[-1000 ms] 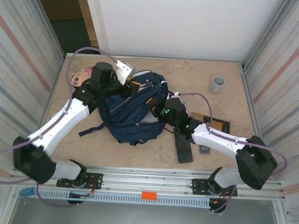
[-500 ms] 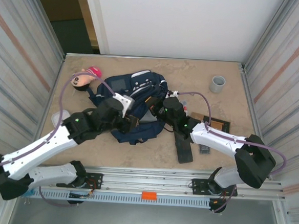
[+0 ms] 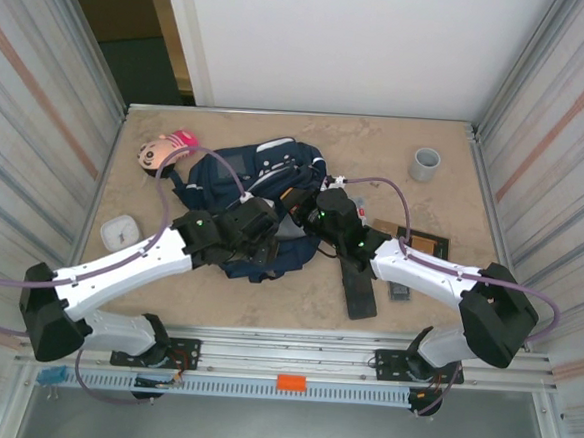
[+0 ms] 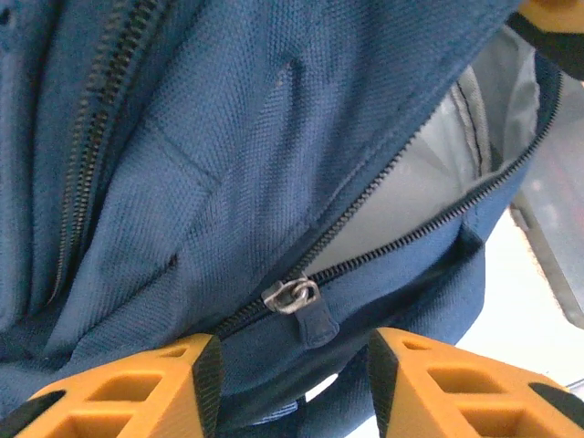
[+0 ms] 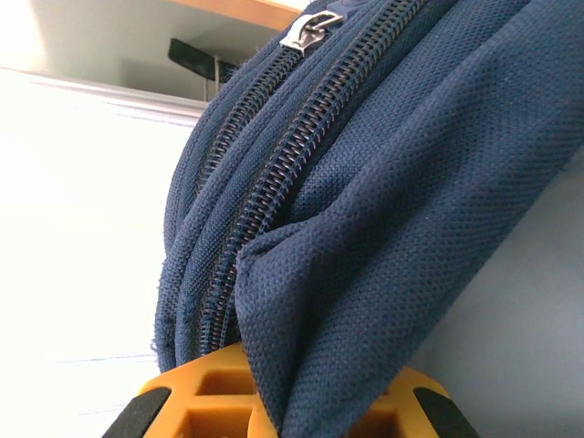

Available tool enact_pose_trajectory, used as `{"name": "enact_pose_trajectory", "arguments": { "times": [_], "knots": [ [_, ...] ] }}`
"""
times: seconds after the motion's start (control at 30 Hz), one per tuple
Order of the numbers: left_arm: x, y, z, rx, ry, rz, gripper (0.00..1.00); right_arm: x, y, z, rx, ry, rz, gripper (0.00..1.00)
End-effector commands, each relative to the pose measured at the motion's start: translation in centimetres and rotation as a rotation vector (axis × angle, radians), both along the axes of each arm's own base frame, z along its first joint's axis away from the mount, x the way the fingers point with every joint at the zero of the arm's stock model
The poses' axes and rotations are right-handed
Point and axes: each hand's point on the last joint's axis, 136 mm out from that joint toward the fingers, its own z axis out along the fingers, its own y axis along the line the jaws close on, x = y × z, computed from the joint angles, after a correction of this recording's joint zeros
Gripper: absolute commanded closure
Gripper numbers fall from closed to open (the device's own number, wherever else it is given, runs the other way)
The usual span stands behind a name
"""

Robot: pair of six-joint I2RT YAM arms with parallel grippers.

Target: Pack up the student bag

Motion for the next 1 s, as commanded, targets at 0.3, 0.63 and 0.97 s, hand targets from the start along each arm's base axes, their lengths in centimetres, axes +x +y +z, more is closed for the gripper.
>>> {"name": "enact_pose_trajectory", "arguments": {
  "times": [0.3, 0.63, 0.97],
  "knots": [
    [1.5, 1.9, -0.6, 0.119, 0.001, 0.162, 0.63, 0.2, 1.8, 6.4, 0.090, -0.140, 0.038, 1.00],
    [1.7, 2.3, -0.8, 0.052, 0.014, 0.183, 0.97, 0.0, 0.7, 6.7, 0.041, -0.153, 0.020, 1.00],
    [1.6, 3.6, -0.8, -0.038, 0.034, 0.184, 1.00, 0.1, -1.0, 5.3, -0.053, -0.116, 0.027, 1.00]
  ]
}}
